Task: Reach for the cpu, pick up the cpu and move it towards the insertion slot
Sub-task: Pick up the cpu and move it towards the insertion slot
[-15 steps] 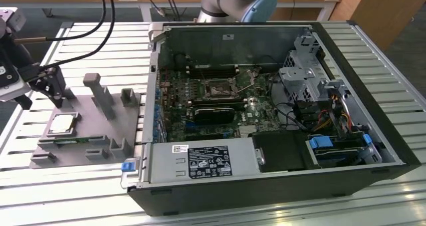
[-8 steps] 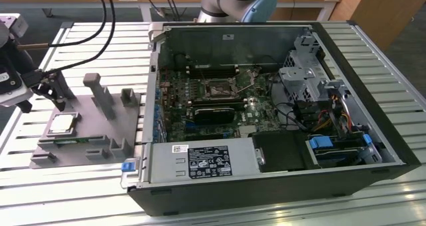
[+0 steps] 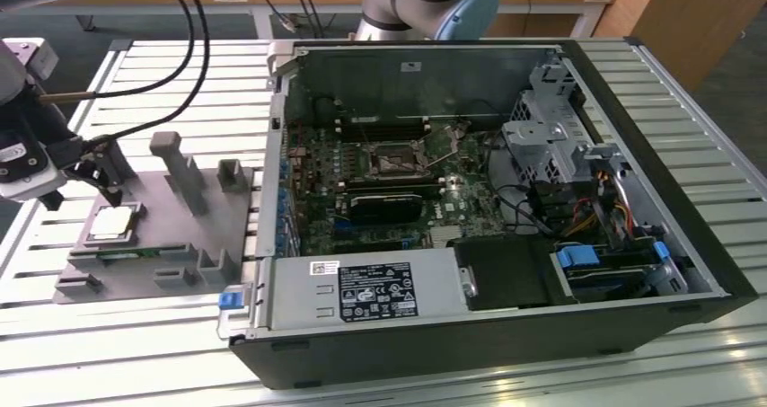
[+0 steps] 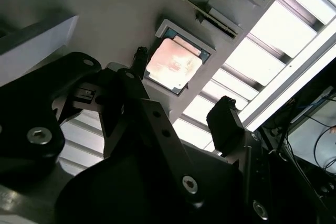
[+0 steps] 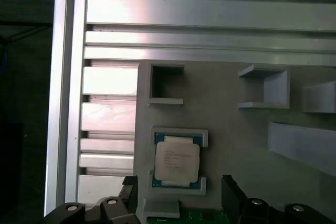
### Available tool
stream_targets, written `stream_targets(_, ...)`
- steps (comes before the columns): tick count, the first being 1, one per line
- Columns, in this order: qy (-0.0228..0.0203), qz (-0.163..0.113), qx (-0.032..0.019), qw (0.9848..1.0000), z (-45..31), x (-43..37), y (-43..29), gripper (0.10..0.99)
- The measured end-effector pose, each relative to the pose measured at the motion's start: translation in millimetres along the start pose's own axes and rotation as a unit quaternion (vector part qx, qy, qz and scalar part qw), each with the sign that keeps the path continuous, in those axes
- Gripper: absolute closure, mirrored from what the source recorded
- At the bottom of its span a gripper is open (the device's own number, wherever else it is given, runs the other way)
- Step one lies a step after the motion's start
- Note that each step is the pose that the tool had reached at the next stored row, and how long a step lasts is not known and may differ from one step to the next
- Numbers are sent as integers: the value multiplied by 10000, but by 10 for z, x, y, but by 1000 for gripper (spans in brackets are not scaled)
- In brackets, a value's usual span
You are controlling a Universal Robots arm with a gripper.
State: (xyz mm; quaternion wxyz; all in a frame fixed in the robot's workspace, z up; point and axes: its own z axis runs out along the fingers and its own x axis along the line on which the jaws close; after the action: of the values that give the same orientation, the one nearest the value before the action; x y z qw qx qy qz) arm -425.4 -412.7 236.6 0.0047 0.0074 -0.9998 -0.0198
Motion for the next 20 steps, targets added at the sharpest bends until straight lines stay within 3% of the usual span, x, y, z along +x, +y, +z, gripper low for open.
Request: stream_targets(20, 4, 2, 0, 10000, 357, -9, 25, 353)
